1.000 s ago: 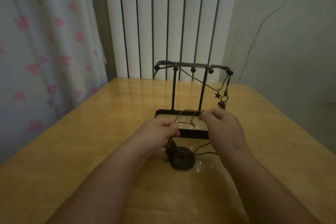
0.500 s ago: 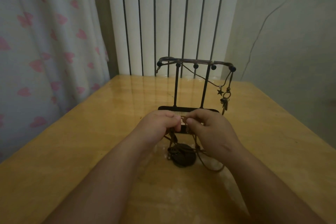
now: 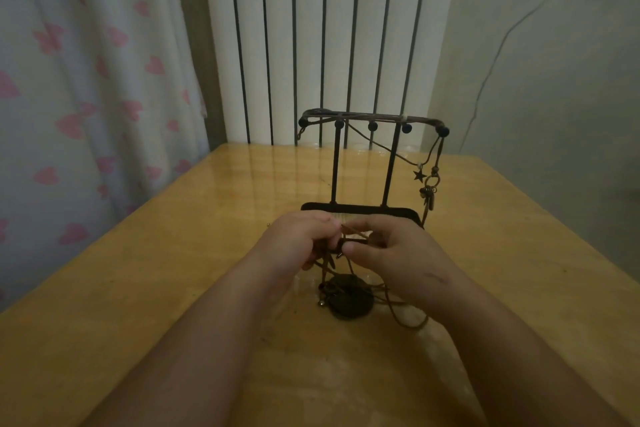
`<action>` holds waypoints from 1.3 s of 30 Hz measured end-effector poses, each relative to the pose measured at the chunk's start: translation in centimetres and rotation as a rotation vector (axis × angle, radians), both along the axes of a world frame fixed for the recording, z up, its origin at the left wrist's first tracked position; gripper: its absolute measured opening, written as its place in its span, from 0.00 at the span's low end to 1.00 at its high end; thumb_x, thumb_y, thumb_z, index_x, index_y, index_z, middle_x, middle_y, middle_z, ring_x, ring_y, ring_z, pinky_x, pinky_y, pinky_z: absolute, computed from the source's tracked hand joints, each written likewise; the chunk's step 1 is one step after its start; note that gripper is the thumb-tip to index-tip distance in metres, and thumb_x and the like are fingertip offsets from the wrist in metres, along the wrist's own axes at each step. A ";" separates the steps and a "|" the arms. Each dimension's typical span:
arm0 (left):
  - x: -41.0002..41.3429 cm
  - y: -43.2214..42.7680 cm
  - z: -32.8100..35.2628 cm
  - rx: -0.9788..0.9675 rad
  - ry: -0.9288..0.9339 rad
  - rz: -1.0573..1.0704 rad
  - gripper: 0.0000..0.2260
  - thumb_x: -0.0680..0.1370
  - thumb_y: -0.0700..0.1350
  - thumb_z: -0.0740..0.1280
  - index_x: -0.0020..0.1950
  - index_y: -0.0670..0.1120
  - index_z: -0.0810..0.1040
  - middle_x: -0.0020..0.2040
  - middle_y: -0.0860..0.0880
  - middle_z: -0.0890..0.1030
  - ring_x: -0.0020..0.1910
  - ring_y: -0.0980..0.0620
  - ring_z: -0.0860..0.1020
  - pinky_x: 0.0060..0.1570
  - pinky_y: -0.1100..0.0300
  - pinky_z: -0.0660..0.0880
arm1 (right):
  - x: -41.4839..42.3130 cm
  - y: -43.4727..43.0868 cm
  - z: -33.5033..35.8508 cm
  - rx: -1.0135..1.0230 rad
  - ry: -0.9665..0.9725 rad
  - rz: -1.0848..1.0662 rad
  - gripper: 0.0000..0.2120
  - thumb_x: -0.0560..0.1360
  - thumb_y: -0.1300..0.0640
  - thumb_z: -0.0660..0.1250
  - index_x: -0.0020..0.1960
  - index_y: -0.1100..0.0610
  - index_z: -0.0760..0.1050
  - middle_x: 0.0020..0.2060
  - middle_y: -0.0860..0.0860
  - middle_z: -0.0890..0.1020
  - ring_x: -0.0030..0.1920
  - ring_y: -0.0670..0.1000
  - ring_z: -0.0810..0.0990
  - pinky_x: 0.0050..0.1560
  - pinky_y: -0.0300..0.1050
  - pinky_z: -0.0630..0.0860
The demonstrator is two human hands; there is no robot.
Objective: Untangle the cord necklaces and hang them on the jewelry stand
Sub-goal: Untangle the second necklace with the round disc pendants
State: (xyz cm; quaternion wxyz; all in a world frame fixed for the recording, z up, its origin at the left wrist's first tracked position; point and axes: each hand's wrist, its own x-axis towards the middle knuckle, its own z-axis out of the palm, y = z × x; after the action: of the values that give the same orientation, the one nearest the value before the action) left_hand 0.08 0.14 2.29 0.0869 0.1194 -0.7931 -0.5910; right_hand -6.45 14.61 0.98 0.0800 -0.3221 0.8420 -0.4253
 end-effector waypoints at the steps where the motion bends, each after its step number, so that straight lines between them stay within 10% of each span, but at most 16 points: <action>1: 0.0 0.0 -0.2 -0.035 0.016 -0.012 0.15 0.81 0.41 0.62 0.33 0.46 0.72 0.34 0.50 0.72 0.37 0.50 0.68 0.37 0.57 0.65 | 0.1 0.1 0.0 -0.001 -0.003 0.021 0.08 0.77 0.49 0.67 0.56 0.43 0.79 0.46 0.45 0.81 0.46 0.42 0.79 0.41 0.36 0.74; 9: -0.1 0.3 0.4 0.042 -0.052 0.055 0.08 0.81 0.43 0.63 0.45 0.45 0.80 0.35 0.45 0.71 0.34 0.49 0.69 0.36 0.57 0.64 | -0.4 0.1 1.4 -0.472 -0.150 -0.264 0.11 0.78 0.57 0.62 0.37 0.52 0.73 0.34 0.47 0.75 0.35 0.47 0.72 0.39 0.43 0.70; 12: -0.3 0.1 0.2 -0.050 -0.127 0.166 0.10 0.81 0.38 0.61 0.52 0.45 0.82 0.57 0.35 0.78 0.57 0.34 0.77 0.46 0.48 0.77 | -0.6 1.2 2.1 -0.867 -0.367 -0.481 0.10 0.78 0.56 0.60 0.39 0.54 0.74 0.31 0.49 0.73 0.33 0.48 0.69 0.34 0.45 0.66; 14: -0.7 -0.4 -0.1 -0.048 -0.161 0.194 0.09 0.80 0.39 0.65 0.57 0.40 0.81 0.62 0.33 0.77 0.49 0.37 0.80 0.35 0.56 0.77 | -1.0 1.6 2.1 -0.933 -0.401 -0.566 0.11 0.78 0.55 0.59 0.38 0.53 0.74 0.31 0.48 0.73 0.33 0.48 0.69 0.34 0.45 0.65; 16: -0.9 -0.4 -0.1 -0.059 -0.183 0.218 0.10 0.80 0.40 0.66 0.59 0.39 0.81 0.56 0.37 0.82 0.33 0.51 0.74 0.26 0.65 0.67 | -1.5 1.6 1.9 -0.822 -0.269 -0.593 0.10 0.77 0.55 0.60 0.38 0.52 0.73 0.32 0.48 0.73 0.36 0.51 0.70 0.38 0.50 0.68; 24: 0.0 -0.5 -0.2 -0.039 0.150 0.126 0.12 0.82 0.41 0.61 0.44 0.50 0.81 0.32 0.54 0.77 0.32 0.58 0.73 0.33 0.66 0.69 | -2.1 1.1 0.9 -0.476 -0.069 -0.538 0.13 0.82 0.54 0.57 0.43 0.59 0.73 0.34 0.50 0.73 0.33 0.47 0.70 0.32 0.41 0.69; 29: 0.4 -0.6 -0.2 0.065 0.268 -0.012 0.16 0.82 0.39 0.61 0.42 0.52 0.83 0.32 0.52 0.77 0.30 0.57 0.72 0.34 0.64 0.69 | -0.5 0.8 1.5 -0.267 -0.059 -0.361 0.21 0.82 0.47 0.57 0.44 0.63 0.77 0.39 0.59 0.80 0.40 0.59 0.78 0.44 0.58 0.77; 34: 0.7 -0.3 0.0 0.019 0.308 -0.073 0.17 0.81 0.38 0.62 0.42 0.55 0.85 0.33 0.52 0.79 0.32 0.58 0.74 0.38 0.65 0.70 | -0.1 0.8 1.3 0.204 0.152 -0.296 0.13 0.80 0.41 0.58 0.45 0.47 0.75 0.38 0.46 0.80 0.39 0.46 0.79 0.43 0.47 0.80; 39: 0.6 0.0 0.1 0.005 0.350 -0.019 0.12 0.82 0.38 0.61 0.48 0.50 0.83 0.32 0.55 0.78 0.30 0.64 0.75 0.34 0.71 0.71 | 0.0 0.5 1.1 -0.153 -0.038 -0.128 0.09 0.77 0.60 0.61 0.48 0.50 0.79 0.43 0.46 0.81 0.44 0.41 0.75 0.41 0.40 0.71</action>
State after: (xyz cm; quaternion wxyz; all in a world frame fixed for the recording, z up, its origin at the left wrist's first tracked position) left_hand 0.71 0.10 2.40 0.2176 0.0075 -0.7655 -0.6055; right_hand -6.42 15.14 2.12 0.0439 -0.2648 0.8243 -0.4985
